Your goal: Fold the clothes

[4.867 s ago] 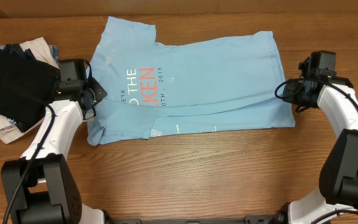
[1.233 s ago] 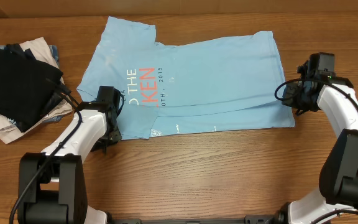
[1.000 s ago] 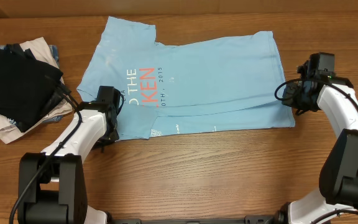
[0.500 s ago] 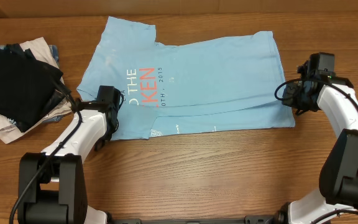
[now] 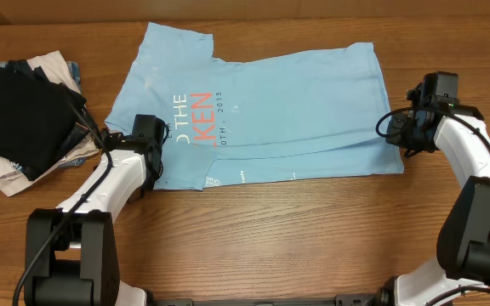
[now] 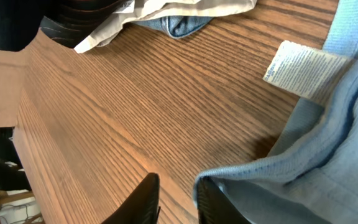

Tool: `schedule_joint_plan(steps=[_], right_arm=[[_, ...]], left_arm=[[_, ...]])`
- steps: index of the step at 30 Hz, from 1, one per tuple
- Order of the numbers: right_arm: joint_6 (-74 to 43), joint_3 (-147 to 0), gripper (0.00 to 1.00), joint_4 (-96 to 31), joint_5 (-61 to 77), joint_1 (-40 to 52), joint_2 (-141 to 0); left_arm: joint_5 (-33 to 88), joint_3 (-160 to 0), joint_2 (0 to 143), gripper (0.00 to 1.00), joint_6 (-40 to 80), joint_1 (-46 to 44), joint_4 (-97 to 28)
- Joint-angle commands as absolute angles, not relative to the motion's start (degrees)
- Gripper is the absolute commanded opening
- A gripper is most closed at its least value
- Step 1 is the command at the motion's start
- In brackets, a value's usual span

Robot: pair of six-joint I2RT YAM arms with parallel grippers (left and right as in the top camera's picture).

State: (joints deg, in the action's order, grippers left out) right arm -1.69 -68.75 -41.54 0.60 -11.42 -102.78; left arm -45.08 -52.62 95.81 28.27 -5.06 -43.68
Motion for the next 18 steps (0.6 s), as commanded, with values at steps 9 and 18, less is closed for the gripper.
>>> schedule_joint_plan(steps=[9,18], right_arm=[[-2.07,-68.62,0.05,-41.50,0.03,-11.46,-102.69],[-2.09,-68.62,0.05,-41.78,0.03,-11.46,-102.69]], left_arm=[[-41.89,-51.40,96.27,0.32,28.86,-5.10,-45.39],[-37.87,-47.86,96.27,0.37,28.91,-1.87,-41.50]])
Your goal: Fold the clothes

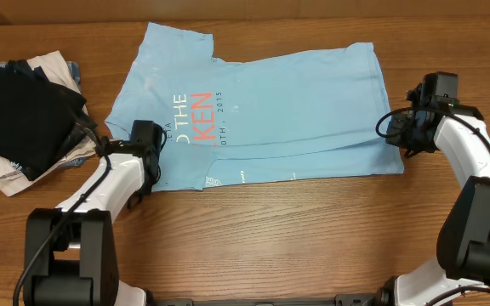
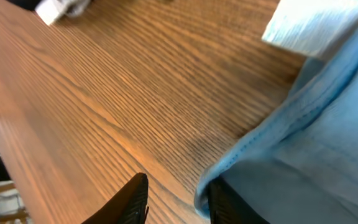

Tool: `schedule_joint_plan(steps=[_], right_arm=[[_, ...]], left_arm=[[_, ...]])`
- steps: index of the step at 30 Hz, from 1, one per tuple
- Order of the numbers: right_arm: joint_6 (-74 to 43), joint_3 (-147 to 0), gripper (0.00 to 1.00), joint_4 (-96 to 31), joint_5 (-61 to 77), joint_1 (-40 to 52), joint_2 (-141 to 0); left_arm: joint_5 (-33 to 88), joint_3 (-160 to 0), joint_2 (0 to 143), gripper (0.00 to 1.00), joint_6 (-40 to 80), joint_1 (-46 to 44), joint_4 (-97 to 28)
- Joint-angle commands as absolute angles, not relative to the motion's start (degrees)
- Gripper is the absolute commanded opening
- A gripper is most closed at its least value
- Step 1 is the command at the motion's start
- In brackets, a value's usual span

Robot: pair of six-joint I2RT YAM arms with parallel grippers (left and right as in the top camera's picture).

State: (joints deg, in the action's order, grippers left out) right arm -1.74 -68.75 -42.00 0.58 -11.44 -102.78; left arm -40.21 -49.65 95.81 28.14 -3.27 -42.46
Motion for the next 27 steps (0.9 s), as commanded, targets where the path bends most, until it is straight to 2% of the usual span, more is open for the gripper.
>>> schedule_joint_plan(steps=[1,7,10,12,22,27], right_arm=[[-2.09,-68.62,0.05,-41.76,0.03,-11.46,-102.69],[-2.07,-68.62,0.06,-41.89,0.03,-11.46,-102.69],[-2.07,-68.62,0.06,-42.26,0.03,-11.46,-102.69],[-2.09,-68.62,0.17,-42.57,0.01,-11.49,-102.69],[-2.07,-68.62,0.20,-42.50,-0.01,-11.49,-102.69],[-2.13,-68.62,0.26,-36.80,0.10,-11.53,-102.69]], left_arm=[[-37.50,-47.31,96.27,0.37,28.93,-1.32,-40.86],[-37.36,-46.87,96.27,0.49,28.71,1.04,-40.23],[-35.88,-46.87,96.27,0.51,26.70,1.10,-40.29],[-35.73,-47.16,96.20,0.52,26.57,1.10,-41.21],[-33.04,-54.72,96.18,0.53,26.63,1.10,-47.92],[-32.69,-57.12,96.18,0.55,26.59,1.10,-48.49]])
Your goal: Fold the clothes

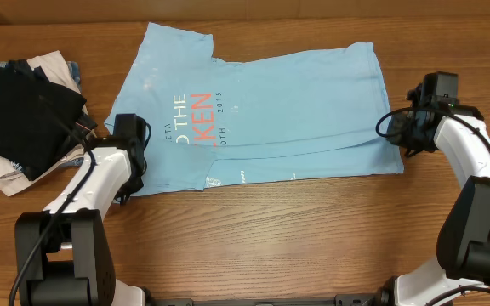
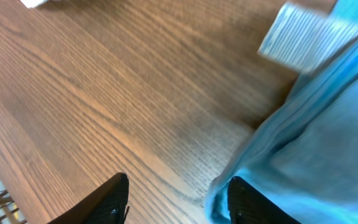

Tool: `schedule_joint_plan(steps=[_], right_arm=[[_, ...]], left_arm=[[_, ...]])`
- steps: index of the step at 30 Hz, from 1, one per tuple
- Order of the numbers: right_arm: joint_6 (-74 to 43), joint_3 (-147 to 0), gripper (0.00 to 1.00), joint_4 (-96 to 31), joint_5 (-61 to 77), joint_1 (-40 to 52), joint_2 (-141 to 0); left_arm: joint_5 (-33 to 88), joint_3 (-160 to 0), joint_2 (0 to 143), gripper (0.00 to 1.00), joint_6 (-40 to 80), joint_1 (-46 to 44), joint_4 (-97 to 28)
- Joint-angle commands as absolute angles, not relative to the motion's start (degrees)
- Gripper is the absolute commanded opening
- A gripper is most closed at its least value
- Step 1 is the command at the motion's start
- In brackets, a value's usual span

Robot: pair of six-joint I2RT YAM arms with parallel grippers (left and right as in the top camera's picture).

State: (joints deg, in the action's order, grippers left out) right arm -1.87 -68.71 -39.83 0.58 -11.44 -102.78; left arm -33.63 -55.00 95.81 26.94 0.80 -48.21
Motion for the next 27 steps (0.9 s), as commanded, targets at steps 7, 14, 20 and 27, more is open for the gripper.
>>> schedule_joint_plan(steps=[7,14,20,27], right_arm=[[-2.13,-68.62,0.37,-30.81,0.05,-11.53,-102.69],[-2.13,-68.62,0.54,-39.75,0.30,-11.68,-102.69],[-2.17,-68.42,0.54,-48.27,2.98,-11.68,-103.00],[-3.42,-66.67,0.56,-46.59,2.42,-11.75,-103.00]], left_arm=[[-28.49,-57.60,96.18,0.55,26.59,1.10,-48.49],[-23.77,-61.45,94.63,0.58,24.38,1.04,-49.19],[-7.94,-63.70,94.41,0.58,23.40,1.02,-45.21],[-2.28,-63.37,95.94,0.60,20.91,-1.23,-41.15]])
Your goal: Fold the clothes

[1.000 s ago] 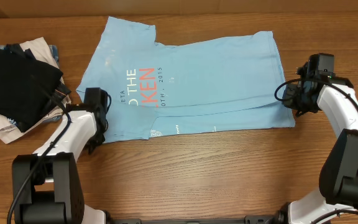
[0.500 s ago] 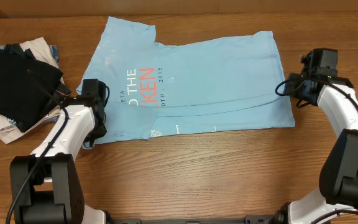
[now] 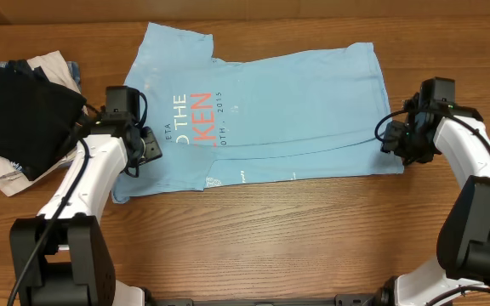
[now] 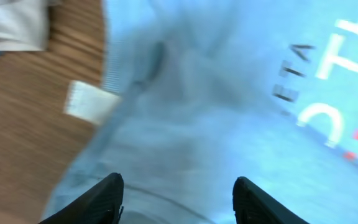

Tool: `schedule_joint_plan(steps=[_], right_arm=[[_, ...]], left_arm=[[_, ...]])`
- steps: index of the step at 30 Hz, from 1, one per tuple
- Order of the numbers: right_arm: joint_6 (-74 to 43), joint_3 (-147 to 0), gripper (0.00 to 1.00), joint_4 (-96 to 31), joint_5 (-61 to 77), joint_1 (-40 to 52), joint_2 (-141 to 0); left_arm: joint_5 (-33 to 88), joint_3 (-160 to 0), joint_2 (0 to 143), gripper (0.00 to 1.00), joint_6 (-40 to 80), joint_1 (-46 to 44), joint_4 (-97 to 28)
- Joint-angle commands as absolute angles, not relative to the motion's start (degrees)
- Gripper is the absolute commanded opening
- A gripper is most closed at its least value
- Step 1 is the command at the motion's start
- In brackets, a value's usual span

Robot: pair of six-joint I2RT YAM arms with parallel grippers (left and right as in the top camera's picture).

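A light blue T-shirt (image 3: 287, 93) with orange and white lettering (image 3: 196, 119) lies spread on the table, its near edge folded up in a strip. My left gripper (image 3: 140, 153) hangs open over the shirt's left part. In the left wrist view its jaws (image 4: 179, 183) stand wide apart above blue cloth (image 4: 229, 93), with nothing between them and a white label (image 4: 89, 102) ahead on the left. My right gripper (image 3: 395, 140) is at the shirt's right edge, near the lower right corner. Whether it holds the cloth does not show.
A pile of other clothes (image 3: 19, 115), a black garment on top of pale and denim ones, lies at the table's left edge, close to my left arm. Bare wooden table (image 3: 270, 238) runs along the front, below the shirt.
My left gripper was open at the shirt's lower left hem, half over bare wood. Now it is farther in, over the shirt's left part, still open. The right gripper sits slightly nearer the front.
First my left jaws stood close together at the shirt's lower left hem. They then stood a little wider, then wide open beside the hem. Now the open gripper is over the shirt. The right gripper has stayed at the shirt's right edge.
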State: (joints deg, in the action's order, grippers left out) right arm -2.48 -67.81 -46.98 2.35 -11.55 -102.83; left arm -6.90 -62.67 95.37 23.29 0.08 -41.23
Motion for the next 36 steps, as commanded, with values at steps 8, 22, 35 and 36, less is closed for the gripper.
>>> schedule_joint_plan(steps=[8,22,35,36], right_arm=[[-5.87,-59.40,0.55,-42.89,2.44,-11.75,-103.00],[-9.65,-57.60,0.04,-46.61,-2.33,-11.75,-103.00],[-23.88,-57.21,0.04,-61.21,-11.99,-11.75,-103.00],[-24.29,-56.95,0.04,-62.15,-12.51,-11.75,-103.00]], left_arm=[[-2.50,-62.46,100.86,0.61,20.51,-1.69,-41.28],[-5.04,-62.39,108.60,0.60,20.58,-1.52,-48.62],[-17.43,-61.17,108.60,0.57,22.92,0.56,-62.61],[-17.87,-61.17,108.60,0.54,22.94,0.62,-63.31]])
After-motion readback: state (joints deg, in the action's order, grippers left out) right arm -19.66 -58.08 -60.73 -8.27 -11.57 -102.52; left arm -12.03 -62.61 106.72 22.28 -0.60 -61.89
